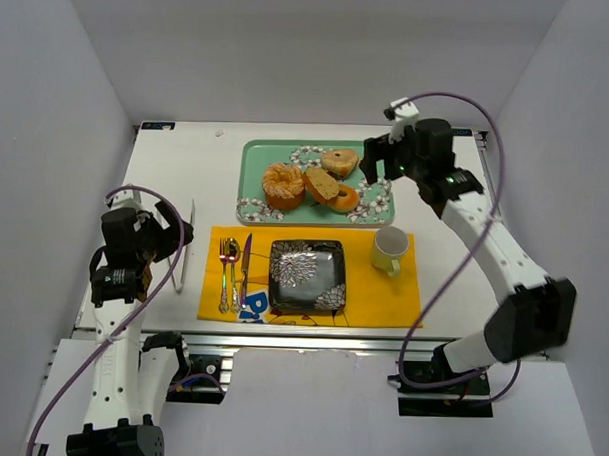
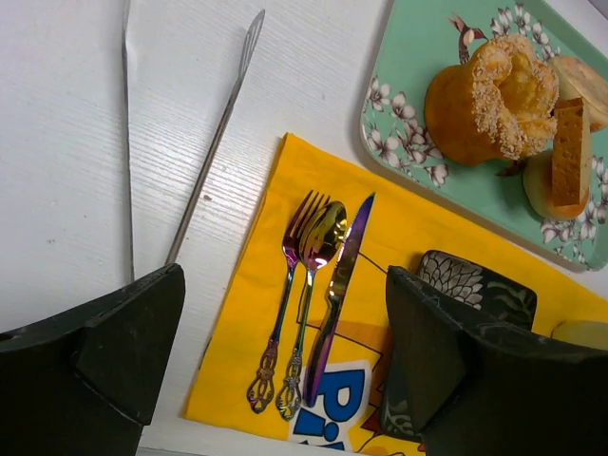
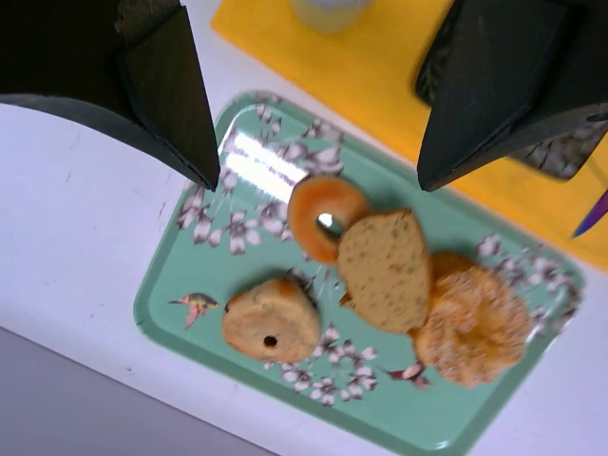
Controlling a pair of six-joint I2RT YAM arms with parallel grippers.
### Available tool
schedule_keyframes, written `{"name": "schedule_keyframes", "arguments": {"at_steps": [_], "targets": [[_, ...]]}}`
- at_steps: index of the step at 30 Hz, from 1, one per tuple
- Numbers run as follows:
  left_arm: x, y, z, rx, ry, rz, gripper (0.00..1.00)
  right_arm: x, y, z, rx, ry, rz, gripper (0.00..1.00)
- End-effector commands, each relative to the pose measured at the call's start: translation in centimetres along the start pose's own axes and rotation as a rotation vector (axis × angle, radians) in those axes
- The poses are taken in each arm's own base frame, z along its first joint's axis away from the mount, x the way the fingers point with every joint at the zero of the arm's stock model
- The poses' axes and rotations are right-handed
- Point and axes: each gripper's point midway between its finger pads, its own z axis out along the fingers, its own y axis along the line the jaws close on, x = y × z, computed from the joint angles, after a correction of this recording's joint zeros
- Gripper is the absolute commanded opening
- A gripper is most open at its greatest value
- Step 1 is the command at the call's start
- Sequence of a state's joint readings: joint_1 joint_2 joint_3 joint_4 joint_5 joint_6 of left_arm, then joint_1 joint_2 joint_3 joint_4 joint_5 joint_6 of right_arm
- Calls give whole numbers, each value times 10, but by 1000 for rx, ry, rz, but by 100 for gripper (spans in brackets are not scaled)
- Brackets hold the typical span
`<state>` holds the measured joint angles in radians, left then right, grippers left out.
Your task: Place the bread
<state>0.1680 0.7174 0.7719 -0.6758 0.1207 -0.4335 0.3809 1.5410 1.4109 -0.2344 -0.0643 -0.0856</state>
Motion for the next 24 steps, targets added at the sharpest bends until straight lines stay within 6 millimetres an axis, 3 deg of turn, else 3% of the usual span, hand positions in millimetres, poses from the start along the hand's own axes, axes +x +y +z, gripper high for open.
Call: {"name": "schedule_keyframes", "arguments": {"at_steps": [1,2,3,5,6,7,8,10,11,12,13,14,15,16,17,20,24], "targets": [[-17,0,-6,-21,-51,25,95,11,11,-42,-95,-15,28,89],[-17,0,-5,-22,-48,25,94,25,2,-49,-103,-2,-6,89],[-18,0,-4,-22,-52,24,92,17,18,-71,-220,-52,-50,86],[-19,2,1,-33,-47,21,79,25,19,-95,-321,-96,-152,59],[-19,3,3,-41,-42,16,67,31,32,-110,-373,-131,-176,40],[-20,7,6,-66,-42,8,30,35,36,-114,-383,-142,-192,4],[-22,9,8,-81,-39,5,16,39,42,-120,-410,-152,-211,0],[-17,16,18,-124,9,-1,5,52,53,-132,-442,-157,-210,0],[-18,23,21,-162,12,5,5,56,60,-140,-472,-163,-208,12],[-10,29,30,-189,58,19,7,65,64,-141,-492,-149,-198,33],[-9,35,34,-219,75,23,28,70,69,-144,-514,-138,-188,74],[-3,40,42,-241,127,39,48,73,71,-148,-521,-135,-179,81],[-3,44,46,-267,146,46,76,74,74,-151,-527,-137,-179,82],[5,49,51,-282,185,54,76,77,74,-151,-529,-131,-176,83],[6,53,56,-297,206,88,85,75,74,-154,-519,-149,-188,84],[26,74,78,-360,323,146,88,80,74,-154,-508,-156,-181,86],[33,89,90,-400,362,211,89,81,70,-153,-493,-159,-165,86]]}}
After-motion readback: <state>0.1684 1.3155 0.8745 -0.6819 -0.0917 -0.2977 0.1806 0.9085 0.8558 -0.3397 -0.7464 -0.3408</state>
